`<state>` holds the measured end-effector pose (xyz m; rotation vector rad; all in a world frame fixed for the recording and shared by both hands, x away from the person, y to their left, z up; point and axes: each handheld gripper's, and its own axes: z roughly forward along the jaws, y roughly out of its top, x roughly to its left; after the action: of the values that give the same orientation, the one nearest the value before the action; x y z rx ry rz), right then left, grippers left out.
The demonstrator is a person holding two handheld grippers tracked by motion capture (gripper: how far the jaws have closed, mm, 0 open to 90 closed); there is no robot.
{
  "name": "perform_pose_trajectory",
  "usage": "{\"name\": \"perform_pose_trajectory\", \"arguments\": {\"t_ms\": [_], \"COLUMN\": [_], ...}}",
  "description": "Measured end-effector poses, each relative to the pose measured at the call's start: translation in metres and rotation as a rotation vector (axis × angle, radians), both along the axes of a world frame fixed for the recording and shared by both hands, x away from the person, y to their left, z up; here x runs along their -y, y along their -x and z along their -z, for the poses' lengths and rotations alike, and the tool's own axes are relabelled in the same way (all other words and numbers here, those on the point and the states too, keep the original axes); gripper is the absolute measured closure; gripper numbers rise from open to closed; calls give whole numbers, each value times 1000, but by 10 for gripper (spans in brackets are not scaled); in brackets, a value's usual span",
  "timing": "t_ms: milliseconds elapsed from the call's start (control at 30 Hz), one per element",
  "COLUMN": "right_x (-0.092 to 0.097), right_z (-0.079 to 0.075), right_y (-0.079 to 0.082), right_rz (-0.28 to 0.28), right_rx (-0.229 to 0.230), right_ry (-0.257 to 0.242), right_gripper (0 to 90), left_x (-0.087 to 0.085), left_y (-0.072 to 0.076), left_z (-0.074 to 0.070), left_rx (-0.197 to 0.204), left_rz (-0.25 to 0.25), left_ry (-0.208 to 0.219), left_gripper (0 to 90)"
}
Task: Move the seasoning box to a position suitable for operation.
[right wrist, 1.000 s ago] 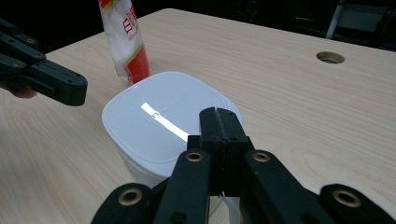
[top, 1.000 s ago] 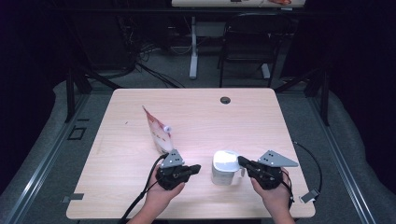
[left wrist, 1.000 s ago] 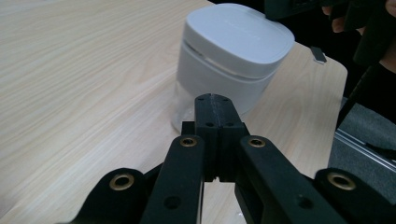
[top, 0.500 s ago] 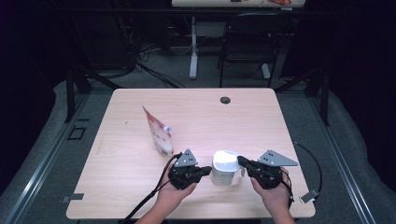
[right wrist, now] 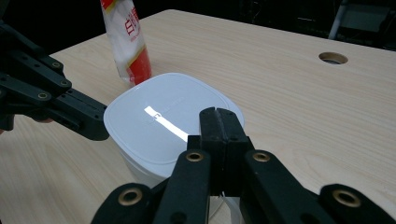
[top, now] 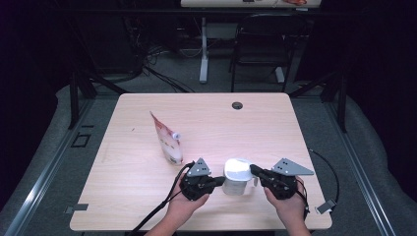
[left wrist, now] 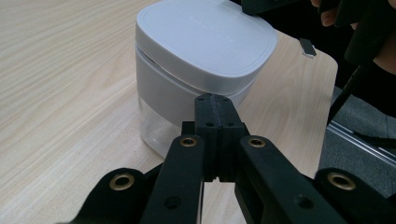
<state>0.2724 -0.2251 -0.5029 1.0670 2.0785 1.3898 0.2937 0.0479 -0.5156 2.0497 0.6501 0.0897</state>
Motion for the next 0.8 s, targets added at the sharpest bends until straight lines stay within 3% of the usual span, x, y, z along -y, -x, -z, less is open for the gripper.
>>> {"name": "perform_pose_trajectory", "arguments": {"t_ms": [667,800], "right_x": [3,1], "right_z": [1,0], "right_y": [7,11], "right_rz": [5,1], "right_rx": [15,26], "right_ry": [12,45], "right_gripper": [893,867], "left_x": [0,1], "left_y": [-1,0], "left_z": [-7,-9], "left_rx": [13,17], "left_rz": [3,6], "left_ry": [28,36], "left_gripper": [900,900]}}
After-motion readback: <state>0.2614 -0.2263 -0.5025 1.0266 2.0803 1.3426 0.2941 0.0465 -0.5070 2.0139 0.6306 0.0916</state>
